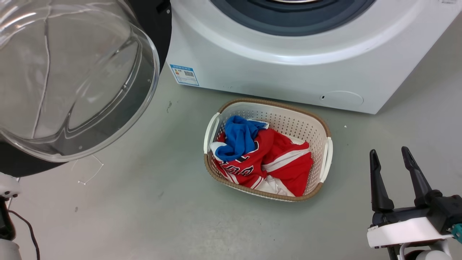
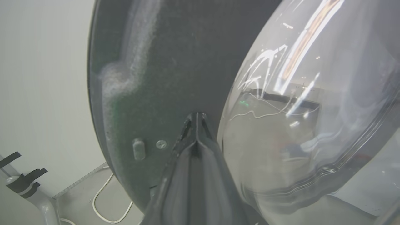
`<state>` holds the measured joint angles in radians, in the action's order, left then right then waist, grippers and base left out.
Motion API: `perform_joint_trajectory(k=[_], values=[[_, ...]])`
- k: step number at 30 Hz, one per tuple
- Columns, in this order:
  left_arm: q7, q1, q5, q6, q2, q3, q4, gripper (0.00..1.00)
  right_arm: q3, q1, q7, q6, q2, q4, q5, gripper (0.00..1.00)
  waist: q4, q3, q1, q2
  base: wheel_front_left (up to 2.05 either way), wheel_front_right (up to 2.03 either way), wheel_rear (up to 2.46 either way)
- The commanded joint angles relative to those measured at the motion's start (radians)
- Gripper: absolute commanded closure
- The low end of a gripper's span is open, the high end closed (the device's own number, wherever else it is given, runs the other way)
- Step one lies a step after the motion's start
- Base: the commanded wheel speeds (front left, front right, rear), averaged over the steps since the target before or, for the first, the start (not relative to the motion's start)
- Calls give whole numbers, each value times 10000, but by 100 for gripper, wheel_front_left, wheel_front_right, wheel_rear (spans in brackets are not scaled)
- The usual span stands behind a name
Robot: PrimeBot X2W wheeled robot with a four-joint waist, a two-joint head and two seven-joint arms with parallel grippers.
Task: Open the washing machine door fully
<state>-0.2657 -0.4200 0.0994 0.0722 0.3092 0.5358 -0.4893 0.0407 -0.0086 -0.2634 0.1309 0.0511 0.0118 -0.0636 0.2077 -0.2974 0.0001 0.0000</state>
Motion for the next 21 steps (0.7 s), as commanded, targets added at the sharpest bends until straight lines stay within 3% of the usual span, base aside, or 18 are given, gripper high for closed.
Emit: perform_joint_trajectory(k=[1, 11, 21], values=[[22, -34, -63, 32, 18, 45, -4, 100, 12, -38, -17, -2, -19, -3, -63, 0, -3, 102, -1, 0, 0, 0, 0], [21, 1074, -535, 119, -604, -225, 1106, 100, 86, 404, -17, -2, -20, 22, -463, 0, -8, 1260, -1, 0, 0, 0, 0], [22, 2363, -990, 268, -1269, -1100, 2745, 100, 367, 1005, -17, -2, -19, 271, -650, 0, -60, 2467, -1, 0, 0, 0, 0]])
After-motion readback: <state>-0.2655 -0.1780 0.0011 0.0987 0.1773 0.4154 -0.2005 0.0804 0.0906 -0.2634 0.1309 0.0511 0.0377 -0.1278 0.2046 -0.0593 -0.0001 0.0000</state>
